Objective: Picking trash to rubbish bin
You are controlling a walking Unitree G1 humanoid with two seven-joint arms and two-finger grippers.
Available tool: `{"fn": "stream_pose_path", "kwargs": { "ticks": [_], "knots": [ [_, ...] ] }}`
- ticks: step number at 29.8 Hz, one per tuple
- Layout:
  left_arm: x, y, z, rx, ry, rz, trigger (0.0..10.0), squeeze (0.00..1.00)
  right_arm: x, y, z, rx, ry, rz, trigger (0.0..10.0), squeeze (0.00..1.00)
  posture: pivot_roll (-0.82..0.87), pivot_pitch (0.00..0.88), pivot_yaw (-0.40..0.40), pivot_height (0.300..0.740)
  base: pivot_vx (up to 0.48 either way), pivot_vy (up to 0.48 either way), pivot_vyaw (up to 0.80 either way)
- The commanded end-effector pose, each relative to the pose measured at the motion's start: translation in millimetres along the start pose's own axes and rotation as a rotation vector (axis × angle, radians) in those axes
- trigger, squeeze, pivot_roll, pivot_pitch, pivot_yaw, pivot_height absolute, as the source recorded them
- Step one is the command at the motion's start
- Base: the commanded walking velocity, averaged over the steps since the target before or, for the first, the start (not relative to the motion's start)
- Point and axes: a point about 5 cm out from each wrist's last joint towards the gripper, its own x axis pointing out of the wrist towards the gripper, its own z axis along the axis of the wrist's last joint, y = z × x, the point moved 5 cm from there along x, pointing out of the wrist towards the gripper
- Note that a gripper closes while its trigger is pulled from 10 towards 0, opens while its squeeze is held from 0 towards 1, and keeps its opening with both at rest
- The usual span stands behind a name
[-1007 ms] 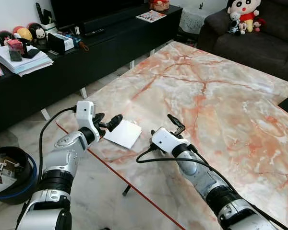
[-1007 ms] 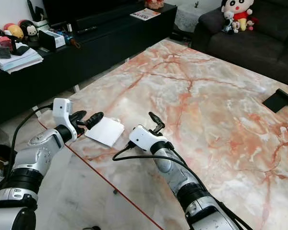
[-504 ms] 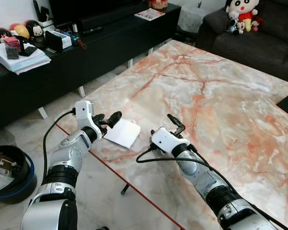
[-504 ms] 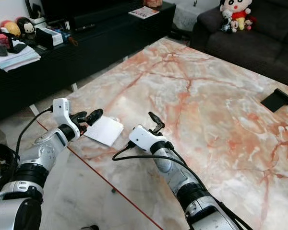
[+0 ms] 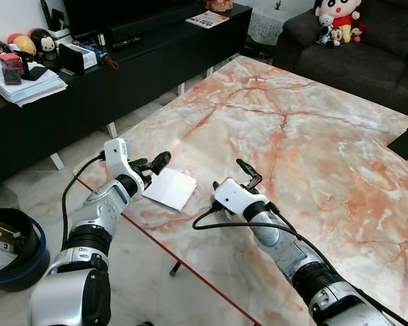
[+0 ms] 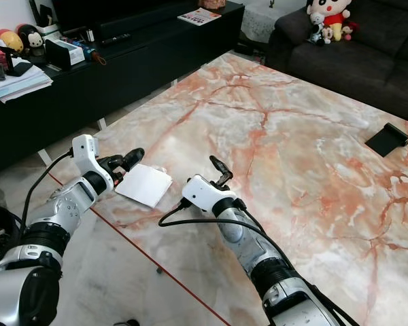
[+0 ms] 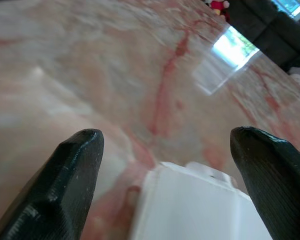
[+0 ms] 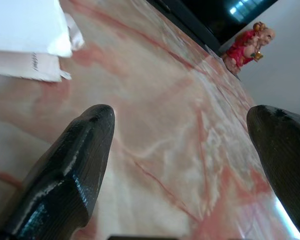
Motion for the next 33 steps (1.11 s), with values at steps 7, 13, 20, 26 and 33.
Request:
{"fn": "stream_pose_path", "kwargs": {
  "ticks": [7, 13, 20, 26, 33],
  "knots": [
    [5.5, -6.9, -14.9, 0.012, 0.088, -0.029, 10.0, 0.0, -0.3, 3.1, 8.1, 0.0, -0.033, 0.022, 10.0, 0.0, -0.01, 0.116, -0.093, 0.74, 0.0, 0.0, 0.0],
    [8.5, -15.3, -22.4, 0.017, 0.127, -0.066, 10.0, 0.0, -1.1, 3.0, 8.1, -0.003, -0.035, 0.025, 10.0, 0.0, -0.01, 0.116, -0.092, 0.74, 0.0, 0.0, 0.0],
    [14.0, -28.1, -29.9, -0.006, 0.169, -0.099, 10.0, 0.0, -1.6, 2.2, 8.4, -0.002, -0.037, 0.025, 10.0, 0.0, -0.02, 0.117, -0.09, 0.74, 0.0, 0.0, 0.0],
    [18.1, -45.3, -37.4, 0.0, 0.203, -0.16, 10.0, 0.0, -1.5, 2.0, 9.4, 0.002, -0.037, 0.023, 10.0, 0.0, -0.02, 0.119, -0.087, 0.74, 0.0, 0.0, 0.0],
    [21.4, -74.5, -47.9, -0.021, 0.241, -0.268, 10.0, 0.0, -1.7, 2.2, 9.8, 0.007, -0.037, 0.022, 10.0, 0.0, -0.02, 0.122, -0.081, 0.74, 0.0, 0.0, 0.0]
  ]
}}
